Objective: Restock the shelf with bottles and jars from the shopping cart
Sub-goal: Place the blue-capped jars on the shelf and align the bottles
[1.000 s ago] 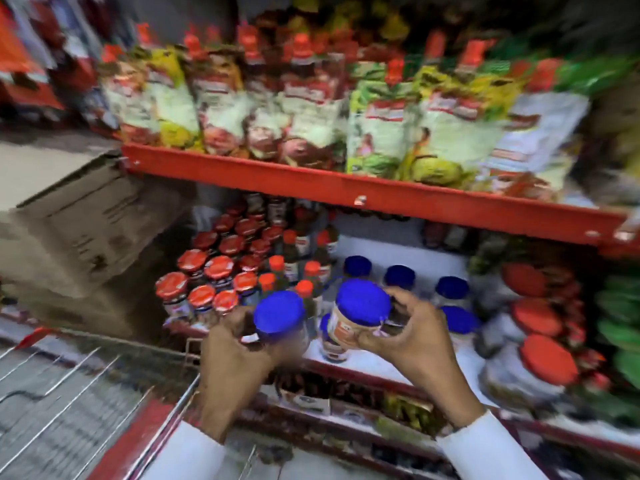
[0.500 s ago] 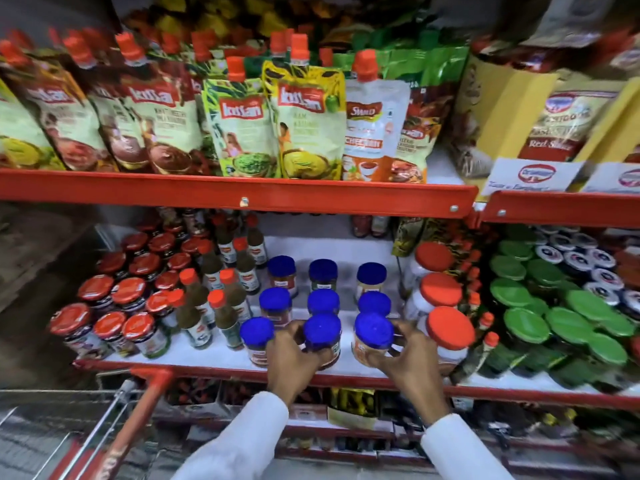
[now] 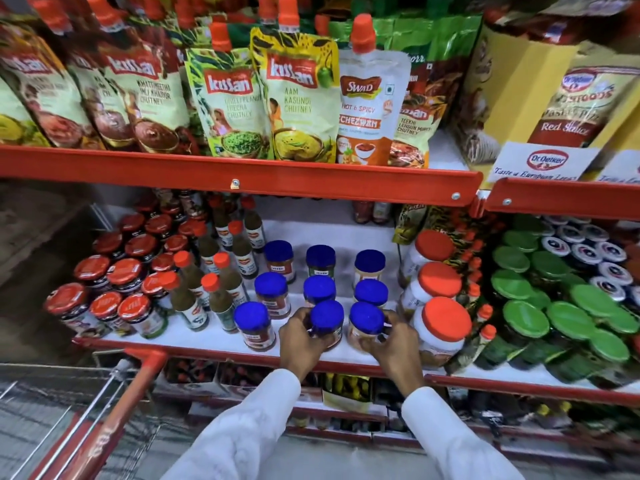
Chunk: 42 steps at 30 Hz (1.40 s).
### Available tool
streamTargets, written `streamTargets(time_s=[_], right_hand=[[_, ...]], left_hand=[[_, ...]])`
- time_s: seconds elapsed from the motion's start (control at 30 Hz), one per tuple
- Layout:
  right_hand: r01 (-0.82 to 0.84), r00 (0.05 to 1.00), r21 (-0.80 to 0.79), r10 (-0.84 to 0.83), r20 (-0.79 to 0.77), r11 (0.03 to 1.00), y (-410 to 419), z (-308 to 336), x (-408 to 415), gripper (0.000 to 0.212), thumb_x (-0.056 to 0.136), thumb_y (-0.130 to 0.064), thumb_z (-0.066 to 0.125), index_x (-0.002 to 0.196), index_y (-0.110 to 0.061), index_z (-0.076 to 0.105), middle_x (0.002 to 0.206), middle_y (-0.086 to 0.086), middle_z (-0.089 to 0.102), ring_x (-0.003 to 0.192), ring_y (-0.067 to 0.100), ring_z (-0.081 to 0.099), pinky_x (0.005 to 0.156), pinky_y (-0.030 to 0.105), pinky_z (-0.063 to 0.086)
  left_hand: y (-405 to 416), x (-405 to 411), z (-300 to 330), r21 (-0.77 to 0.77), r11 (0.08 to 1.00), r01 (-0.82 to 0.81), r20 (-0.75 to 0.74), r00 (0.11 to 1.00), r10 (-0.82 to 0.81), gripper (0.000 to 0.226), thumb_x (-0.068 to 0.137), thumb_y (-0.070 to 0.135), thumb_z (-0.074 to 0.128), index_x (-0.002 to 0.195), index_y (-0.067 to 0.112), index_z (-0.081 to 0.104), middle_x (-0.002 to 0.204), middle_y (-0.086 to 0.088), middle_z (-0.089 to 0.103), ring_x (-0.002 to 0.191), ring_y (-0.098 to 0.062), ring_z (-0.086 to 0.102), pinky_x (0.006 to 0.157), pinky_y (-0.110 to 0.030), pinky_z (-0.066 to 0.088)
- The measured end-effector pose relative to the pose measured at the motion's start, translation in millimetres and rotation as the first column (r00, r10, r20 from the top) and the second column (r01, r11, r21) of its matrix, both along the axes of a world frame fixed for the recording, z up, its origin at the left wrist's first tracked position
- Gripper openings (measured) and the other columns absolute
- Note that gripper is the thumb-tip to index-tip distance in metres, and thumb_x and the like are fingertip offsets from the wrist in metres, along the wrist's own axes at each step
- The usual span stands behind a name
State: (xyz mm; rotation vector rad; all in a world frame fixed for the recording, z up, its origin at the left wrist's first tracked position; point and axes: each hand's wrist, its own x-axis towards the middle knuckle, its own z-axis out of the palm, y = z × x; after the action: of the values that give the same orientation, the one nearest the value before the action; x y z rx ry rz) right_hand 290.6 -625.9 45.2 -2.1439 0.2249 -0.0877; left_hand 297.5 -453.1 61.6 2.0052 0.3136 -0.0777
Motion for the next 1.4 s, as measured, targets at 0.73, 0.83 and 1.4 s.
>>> streamTargets(time_s=[0.73, 0.83, 1.4], right_hand=[[-0.223, 0.933, -0.124, 0.248, 0.259, 0.967, 217.7, 78.6, 16.8, 0.039, 0.076, -0.015, 0.074, 0.114, -0.024, 0.065, 0.106, -0.004, 0.073, 0.078, 0.009, 0.066, 0.077, 0.028, 0.059], [-0.199, 0.954, -0.085, 0.212, 0.210, 0.976, 245.9, 66.8, 33.1, 0.035, 0.073, -0.021, 0.078, 0.106, -0.021, 0.067, 0.102, -0.002, 0.074, 0.084, 0.012, 0.069, 0.077, 0.031, 0.059], [-0.097, 0.989, -0.094, 0.107, 0.099, 0.991, 282.0, 50.2, 47.4, 0.025, 0.070, -0.008, 0.081, 0.069, -0.025, 0.064, 0.069, -0.007, 0.068, 0.066, 0.008, 0.064, 0.057, 0.010, 0.042]], left_hand=[[231.0, -9.7, 43.1, -0.231, 0.888, -0.397, 0.266, 0.852, 0.451, 0.036, 0.076, -0.008, 0.075, 0.088, 0.021, 0.056, 0.078, -0.003, 0.063, 0.068, -0.016, 0.058, 0.073, -0.035, 0.052], [239.5, 2.5, 34.4, -0.161, 0.894, -0.418, 0.235, 0.864, 0.446, 0.041, 0.072, 0.006, 0.083, 0.090, 0.023, 0.051, 0.076, -0.001, 0.062, 0.071, -0.020, 0.061, 0.077, -0.038, 0.055], [272.3, 36.9, 39.2, 0.142, 0.986, -0.087, 0.204, 0.977, 0.057, 0.017, 0.066, 0.017, 0.081, 0.082, 0.020, 0.078, 0.080, 0.002, 0.078, 0.074, -0.015, 0.071, 0.075, -0.034, 0.060]])
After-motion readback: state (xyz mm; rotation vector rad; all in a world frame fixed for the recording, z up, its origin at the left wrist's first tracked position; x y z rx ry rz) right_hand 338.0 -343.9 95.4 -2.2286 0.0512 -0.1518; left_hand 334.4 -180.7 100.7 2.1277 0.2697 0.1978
